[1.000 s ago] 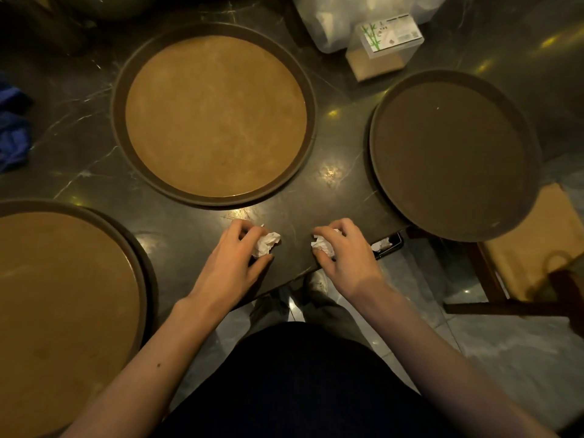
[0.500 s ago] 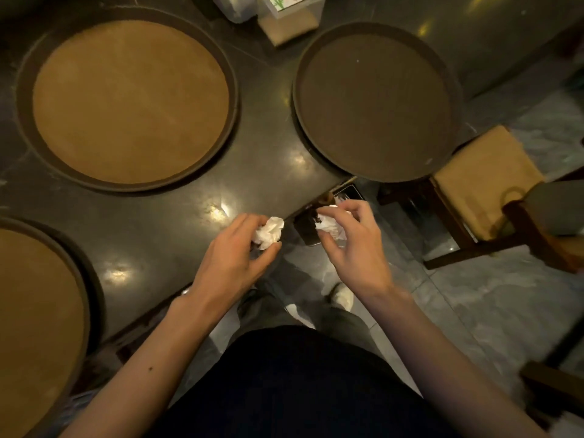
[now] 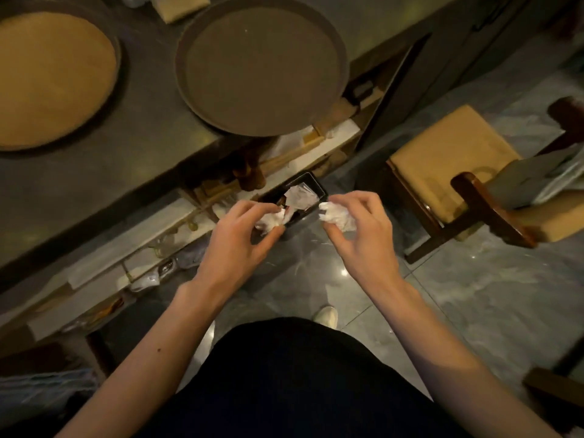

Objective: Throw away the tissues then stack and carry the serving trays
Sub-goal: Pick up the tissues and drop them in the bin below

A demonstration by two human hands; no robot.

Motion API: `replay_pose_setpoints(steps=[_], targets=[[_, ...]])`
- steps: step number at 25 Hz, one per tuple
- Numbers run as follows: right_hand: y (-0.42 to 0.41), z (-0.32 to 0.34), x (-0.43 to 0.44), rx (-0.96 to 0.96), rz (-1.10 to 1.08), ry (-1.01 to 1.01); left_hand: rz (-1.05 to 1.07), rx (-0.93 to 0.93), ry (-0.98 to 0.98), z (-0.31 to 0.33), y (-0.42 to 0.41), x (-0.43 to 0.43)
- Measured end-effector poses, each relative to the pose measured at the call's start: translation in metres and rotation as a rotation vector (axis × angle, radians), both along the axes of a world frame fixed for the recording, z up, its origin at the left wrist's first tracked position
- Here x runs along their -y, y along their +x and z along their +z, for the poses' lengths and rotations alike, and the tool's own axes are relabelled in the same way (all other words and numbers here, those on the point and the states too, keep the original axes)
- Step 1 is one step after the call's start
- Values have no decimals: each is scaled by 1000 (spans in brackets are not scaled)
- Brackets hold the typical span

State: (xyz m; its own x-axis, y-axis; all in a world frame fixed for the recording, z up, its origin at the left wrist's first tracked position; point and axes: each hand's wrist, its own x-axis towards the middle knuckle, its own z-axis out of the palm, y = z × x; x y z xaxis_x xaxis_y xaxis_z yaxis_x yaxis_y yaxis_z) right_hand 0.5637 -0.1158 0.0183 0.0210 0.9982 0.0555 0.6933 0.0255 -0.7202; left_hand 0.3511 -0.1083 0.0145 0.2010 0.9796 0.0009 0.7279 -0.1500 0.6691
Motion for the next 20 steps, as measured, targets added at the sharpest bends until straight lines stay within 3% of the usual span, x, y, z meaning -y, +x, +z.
replay_pose_setpoints(steps=[8,13,20], targets=[[72,-17,10,12,26,-72,120,75,-75,-8,63,26],[69,-50,-17,153,33,-129,163,180,-208,-52,61,-3],[72,-144,-76,41,80,-283,284,141,-306,-135,69,-56]])
